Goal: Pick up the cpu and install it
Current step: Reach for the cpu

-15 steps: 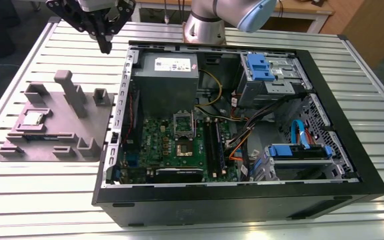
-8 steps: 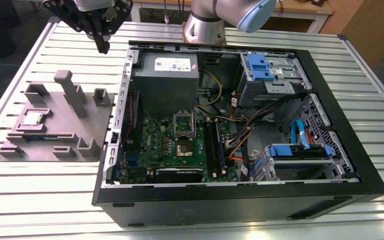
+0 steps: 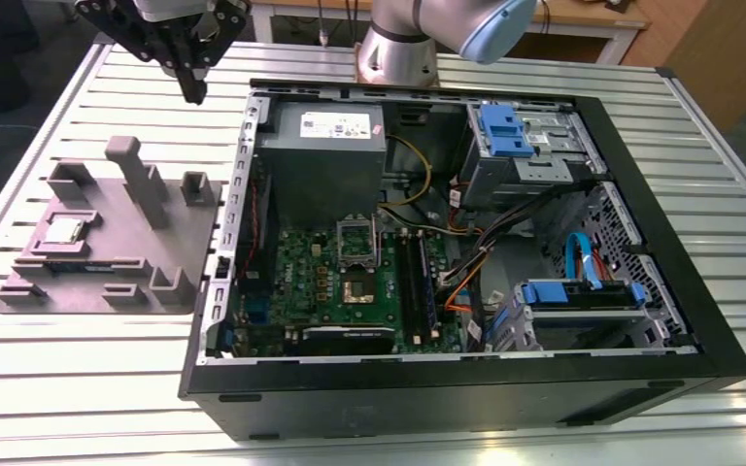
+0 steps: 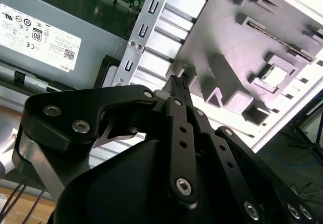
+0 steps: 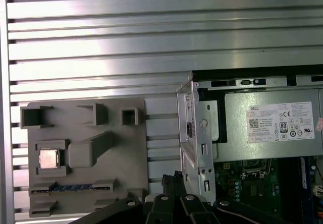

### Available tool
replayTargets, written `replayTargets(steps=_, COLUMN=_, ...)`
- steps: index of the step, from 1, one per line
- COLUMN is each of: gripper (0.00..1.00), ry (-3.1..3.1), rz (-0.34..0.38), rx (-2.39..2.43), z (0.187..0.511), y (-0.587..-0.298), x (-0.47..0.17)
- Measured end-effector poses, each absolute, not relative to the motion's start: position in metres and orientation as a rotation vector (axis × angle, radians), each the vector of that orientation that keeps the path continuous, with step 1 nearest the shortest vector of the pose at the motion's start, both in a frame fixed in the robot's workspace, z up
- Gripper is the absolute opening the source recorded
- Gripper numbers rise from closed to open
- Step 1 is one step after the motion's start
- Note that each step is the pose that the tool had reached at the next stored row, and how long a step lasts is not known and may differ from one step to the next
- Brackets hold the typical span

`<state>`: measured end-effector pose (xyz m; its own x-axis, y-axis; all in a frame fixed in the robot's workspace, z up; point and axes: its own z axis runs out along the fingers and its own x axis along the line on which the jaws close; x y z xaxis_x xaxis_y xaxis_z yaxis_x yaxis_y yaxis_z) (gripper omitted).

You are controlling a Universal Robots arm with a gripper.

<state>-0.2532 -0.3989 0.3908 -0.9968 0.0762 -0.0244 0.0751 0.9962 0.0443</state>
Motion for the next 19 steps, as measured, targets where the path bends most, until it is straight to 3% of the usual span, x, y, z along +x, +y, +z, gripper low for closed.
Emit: replayTargets(steps=19, gripper=0.1, ry=3.113, rz=0.068, rx=0.118, z=0.391, y=-0.399, x=-0.267)
